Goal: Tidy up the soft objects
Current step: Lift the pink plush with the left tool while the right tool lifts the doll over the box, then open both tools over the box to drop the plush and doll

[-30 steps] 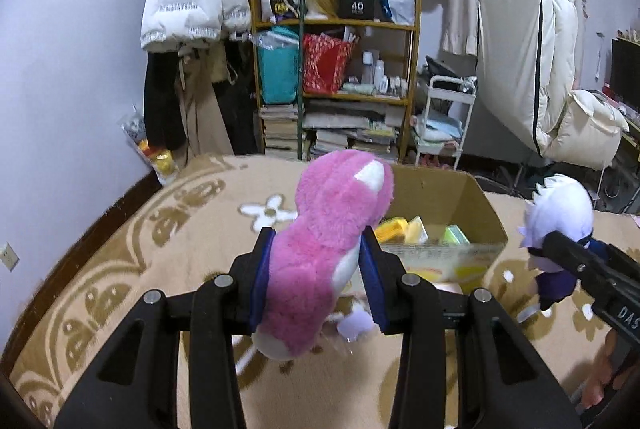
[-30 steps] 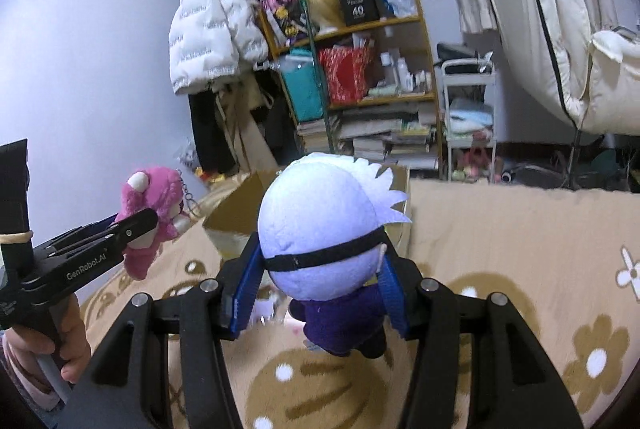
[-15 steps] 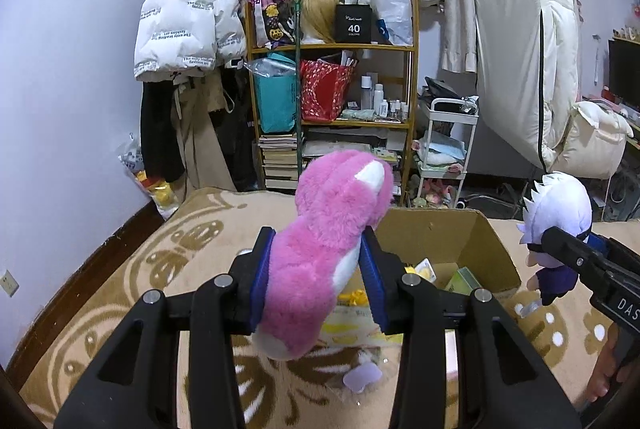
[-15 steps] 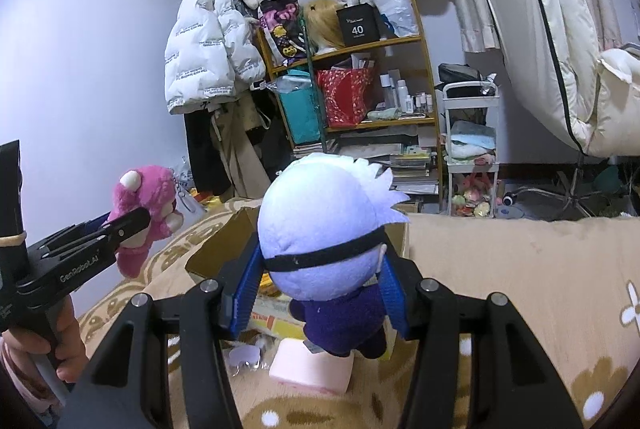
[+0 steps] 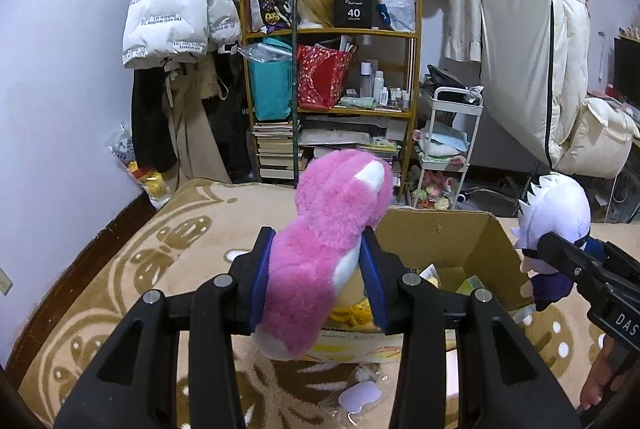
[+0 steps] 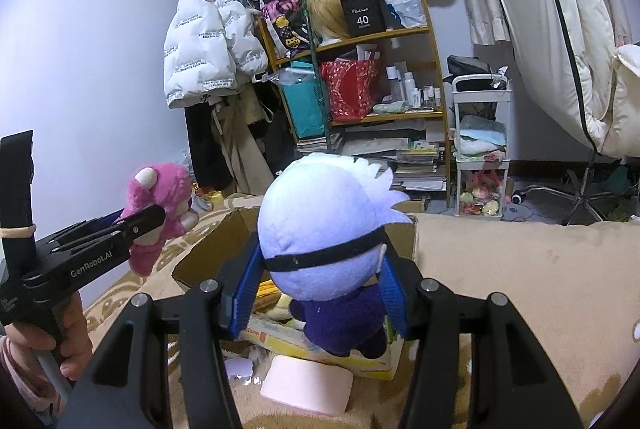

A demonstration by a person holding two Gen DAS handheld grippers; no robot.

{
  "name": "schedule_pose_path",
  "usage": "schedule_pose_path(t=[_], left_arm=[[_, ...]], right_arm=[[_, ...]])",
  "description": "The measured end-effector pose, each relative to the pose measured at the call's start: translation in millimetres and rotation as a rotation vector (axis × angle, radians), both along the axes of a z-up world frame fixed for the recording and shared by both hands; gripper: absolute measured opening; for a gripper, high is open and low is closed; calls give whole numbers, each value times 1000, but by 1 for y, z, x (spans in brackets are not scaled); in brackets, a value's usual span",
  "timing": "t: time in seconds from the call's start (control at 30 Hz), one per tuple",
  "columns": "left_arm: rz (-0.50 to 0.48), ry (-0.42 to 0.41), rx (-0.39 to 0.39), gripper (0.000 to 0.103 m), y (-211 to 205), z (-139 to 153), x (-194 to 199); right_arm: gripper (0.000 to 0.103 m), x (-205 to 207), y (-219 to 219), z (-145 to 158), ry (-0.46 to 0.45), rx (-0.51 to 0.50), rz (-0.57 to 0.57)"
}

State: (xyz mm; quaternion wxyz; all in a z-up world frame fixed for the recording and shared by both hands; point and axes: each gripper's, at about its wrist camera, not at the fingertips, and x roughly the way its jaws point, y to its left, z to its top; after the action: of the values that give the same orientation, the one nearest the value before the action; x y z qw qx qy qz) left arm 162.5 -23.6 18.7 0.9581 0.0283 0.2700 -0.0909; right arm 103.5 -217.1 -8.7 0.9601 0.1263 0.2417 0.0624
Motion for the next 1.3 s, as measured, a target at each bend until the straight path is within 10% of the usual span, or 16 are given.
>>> schedule_pose_path(t=[0.67,1.3], left_arm=[[-60,117,-6,45,-8,-40,27],[17,132,19,90,9,-38,8]], right_arm=[[61,34,-17,-30,93,122,7],[92,17,-21,-27,102,133,-15]])
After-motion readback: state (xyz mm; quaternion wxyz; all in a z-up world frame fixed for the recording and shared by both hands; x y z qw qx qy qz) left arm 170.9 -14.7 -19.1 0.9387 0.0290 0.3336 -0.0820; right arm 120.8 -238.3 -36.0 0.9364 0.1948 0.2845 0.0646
